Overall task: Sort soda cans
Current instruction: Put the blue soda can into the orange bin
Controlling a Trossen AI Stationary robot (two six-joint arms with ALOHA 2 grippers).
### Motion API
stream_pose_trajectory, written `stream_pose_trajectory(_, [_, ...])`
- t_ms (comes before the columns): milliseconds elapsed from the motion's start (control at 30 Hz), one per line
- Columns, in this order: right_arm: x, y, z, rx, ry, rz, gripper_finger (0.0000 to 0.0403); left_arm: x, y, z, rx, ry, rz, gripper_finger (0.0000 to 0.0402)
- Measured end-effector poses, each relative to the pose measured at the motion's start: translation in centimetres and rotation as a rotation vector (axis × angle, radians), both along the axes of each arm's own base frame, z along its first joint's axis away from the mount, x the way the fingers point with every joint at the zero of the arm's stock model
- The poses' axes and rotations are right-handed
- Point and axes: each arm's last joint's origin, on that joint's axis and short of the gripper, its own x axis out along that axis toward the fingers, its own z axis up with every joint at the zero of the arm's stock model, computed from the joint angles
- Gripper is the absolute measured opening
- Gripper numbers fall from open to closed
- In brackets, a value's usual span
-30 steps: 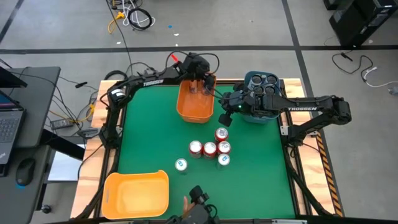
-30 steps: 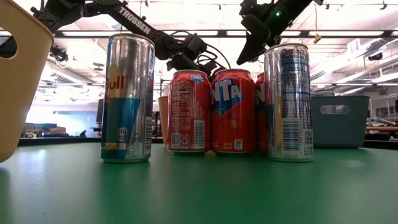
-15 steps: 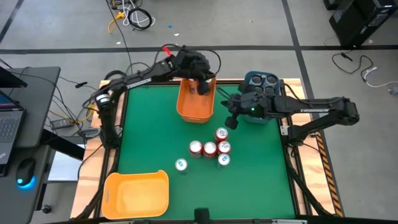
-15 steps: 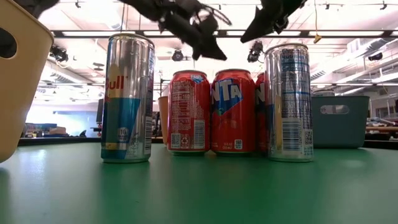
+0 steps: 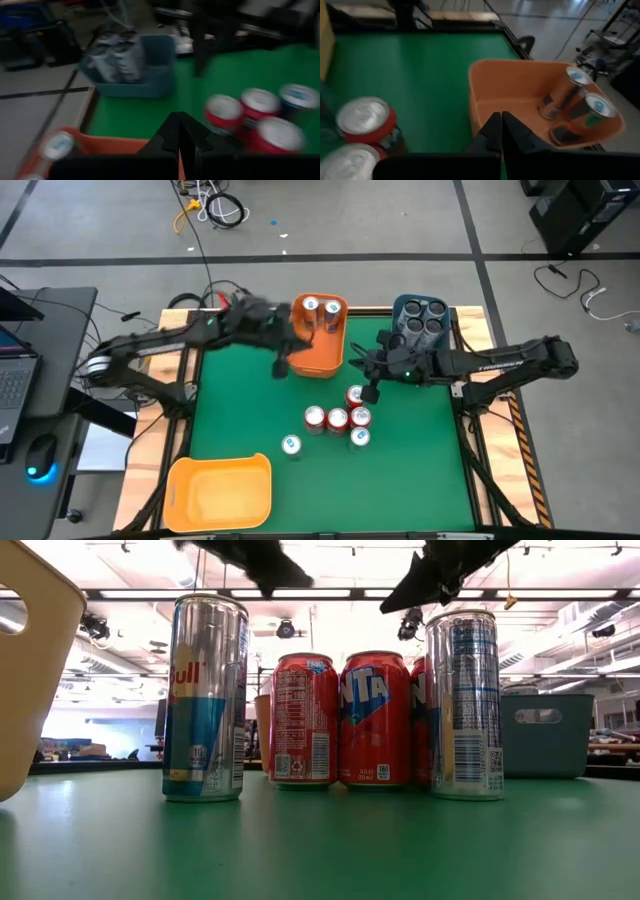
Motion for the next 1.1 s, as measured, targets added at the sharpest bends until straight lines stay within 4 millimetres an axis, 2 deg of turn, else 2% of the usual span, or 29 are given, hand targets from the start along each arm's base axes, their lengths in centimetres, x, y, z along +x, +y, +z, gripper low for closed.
stream_pose_trajectory(133, [0.1, 0.9, -0.5, 0.028, -0.047, 0.022, 0.0000, -2.7, -4.2, -0.9, -0.046, 0.000, -0.104, 0.0001])
stream_pose_trajectory(267, [0.2, 1.9, -0.4, 0.055, -0.076, 0.048, 0.0000, -4.3, -8.0, -1.9, -0.080, 0.030, -0.192, 0.0001])
stream_pose_trajectory(433, [0.2, 3.1, -0.1, 0.061, -0.109, 0.090, 0.0000, -4.9, -11.5, -3.7, -0.124, 0.161, -0.192, 0.0002])
stream_pose_trajectory(567, [0.2, 3.4, -0.1, 0.062, -0.116, 0.105, 0.0000, -4.4, -13.5, -4.4, -0.168, 0.197, -0.229, 0.0016])
stream_pose_trajectory(767, [0.2, 3.5, -0.1, 0.063, -0.115, 0.105, 0.0000, -3.7, -15.2, -4.7, -0.244, 0.186, -0.248, 0.0079])
stream_pose_trajectory(1100, [0.2, 3.5, -0.1, 0.056, -0.111, 0.108, 0.0000, -2.8, -15.6, -6.3, -0.328, 0.275, -0.170, 0.0239])
